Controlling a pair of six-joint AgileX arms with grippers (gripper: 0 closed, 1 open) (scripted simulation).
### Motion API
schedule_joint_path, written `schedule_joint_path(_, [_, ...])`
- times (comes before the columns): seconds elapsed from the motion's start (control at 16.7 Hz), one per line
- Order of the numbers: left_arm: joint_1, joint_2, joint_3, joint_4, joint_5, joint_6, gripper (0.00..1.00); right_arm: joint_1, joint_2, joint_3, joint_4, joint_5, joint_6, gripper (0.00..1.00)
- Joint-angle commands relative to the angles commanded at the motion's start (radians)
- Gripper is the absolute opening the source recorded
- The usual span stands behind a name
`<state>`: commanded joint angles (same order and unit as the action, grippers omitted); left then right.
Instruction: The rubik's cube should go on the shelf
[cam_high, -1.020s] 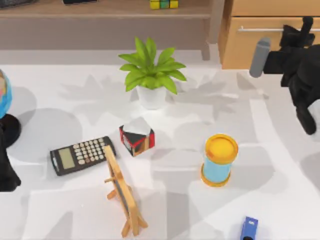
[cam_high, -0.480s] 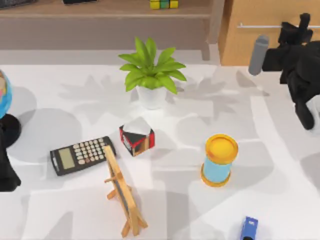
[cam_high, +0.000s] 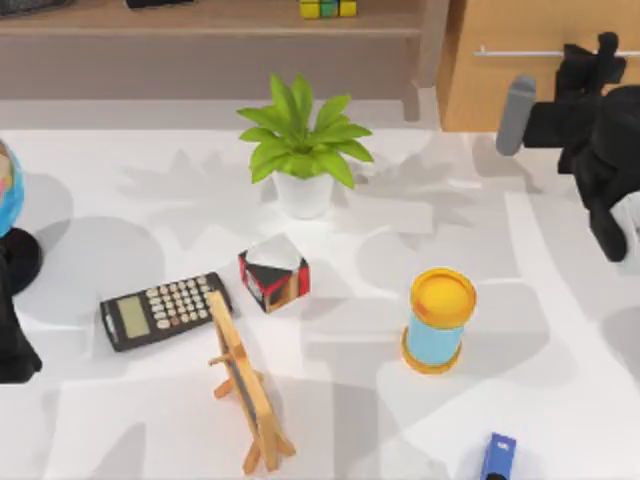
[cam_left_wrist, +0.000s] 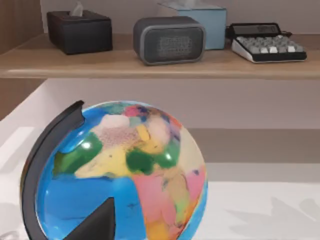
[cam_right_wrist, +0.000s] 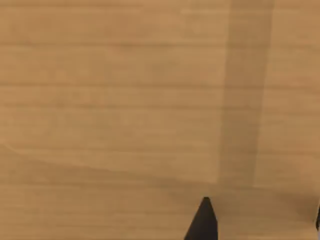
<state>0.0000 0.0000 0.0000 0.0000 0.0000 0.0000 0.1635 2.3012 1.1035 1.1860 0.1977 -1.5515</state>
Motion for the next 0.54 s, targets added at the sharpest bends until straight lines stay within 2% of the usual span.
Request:
schedule_joint_path(0.18, [0.000, 0.000, 0.000, 0.000, 0.000, 0.000, 1.00, 0.000, 0.000, 0.000, 0.000, 0.000, 0.000, 0.98])
schedule_joint_path(0.54, [0.000, 0.000, 0.000, 0.000, 0.000, 0.000, 1.00, 0.000, 0.000, 0.000, 0.000, 0.000, 0.000, 1.00])
